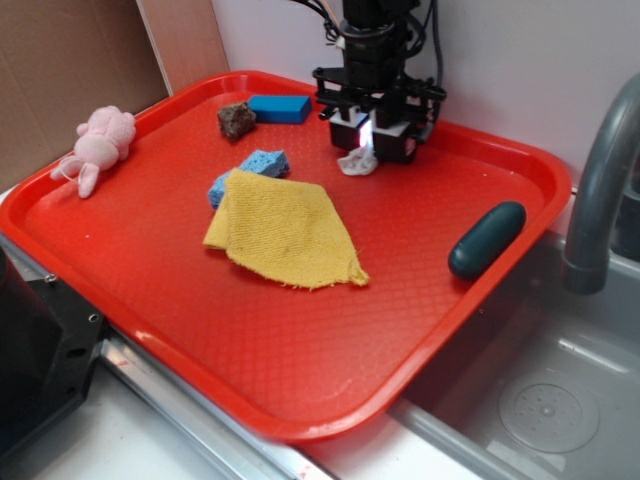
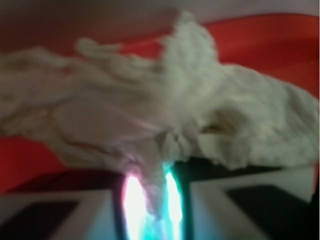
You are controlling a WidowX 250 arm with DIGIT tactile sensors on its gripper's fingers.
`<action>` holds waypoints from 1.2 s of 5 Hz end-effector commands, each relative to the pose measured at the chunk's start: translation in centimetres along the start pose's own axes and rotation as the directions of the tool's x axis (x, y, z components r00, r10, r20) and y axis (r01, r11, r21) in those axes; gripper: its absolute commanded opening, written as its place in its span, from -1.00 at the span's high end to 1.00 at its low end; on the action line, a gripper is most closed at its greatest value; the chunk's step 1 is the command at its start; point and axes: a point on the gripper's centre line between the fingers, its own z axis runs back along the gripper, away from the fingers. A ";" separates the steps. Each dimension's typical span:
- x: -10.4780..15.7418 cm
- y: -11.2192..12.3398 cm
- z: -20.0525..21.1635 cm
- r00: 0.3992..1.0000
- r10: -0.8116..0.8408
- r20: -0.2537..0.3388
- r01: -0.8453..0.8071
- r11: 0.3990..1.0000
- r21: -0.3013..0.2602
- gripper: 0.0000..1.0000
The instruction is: Grab the white paper.
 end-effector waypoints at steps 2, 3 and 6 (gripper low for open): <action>-7.6 8.9 11.6 0.999 0.041 0.022 -0.042 0.998 0.040 1.00; -10.5 10.7 16.0 0.991 0.134 0.020 -0.134 0.991 -0.009 1.00; -15.6 12.2 19.4 0.975 0.179 0.129 -0.180 0.984 -0.006 1.00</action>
